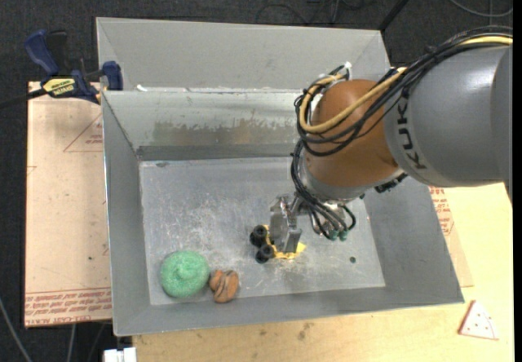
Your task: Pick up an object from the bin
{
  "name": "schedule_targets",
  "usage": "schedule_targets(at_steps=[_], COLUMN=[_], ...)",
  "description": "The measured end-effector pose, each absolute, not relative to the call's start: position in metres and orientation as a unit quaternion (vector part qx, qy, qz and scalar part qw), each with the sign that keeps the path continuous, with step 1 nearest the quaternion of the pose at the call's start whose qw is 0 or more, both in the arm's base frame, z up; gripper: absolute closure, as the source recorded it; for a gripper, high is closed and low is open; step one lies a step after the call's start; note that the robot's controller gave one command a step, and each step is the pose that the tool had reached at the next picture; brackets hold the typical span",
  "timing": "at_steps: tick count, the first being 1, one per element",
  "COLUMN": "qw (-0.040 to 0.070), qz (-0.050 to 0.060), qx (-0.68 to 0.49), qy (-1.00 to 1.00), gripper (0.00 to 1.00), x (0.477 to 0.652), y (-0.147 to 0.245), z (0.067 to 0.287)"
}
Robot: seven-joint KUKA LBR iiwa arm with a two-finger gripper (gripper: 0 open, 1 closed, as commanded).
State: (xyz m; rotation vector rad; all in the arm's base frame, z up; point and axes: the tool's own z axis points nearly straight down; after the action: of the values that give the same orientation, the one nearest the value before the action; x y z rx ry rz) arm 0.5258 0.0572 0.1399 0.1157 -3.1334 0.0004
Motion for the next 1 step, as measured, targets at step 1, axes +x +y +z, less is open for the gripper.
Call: schedule_targets(at_steps=[1], qw=[-0.001], qz=[-0.001], qx=[0.053], qy=[-0.999], gripper=[0.0], x=[0.541], y=[0.0756], z=[0.109])
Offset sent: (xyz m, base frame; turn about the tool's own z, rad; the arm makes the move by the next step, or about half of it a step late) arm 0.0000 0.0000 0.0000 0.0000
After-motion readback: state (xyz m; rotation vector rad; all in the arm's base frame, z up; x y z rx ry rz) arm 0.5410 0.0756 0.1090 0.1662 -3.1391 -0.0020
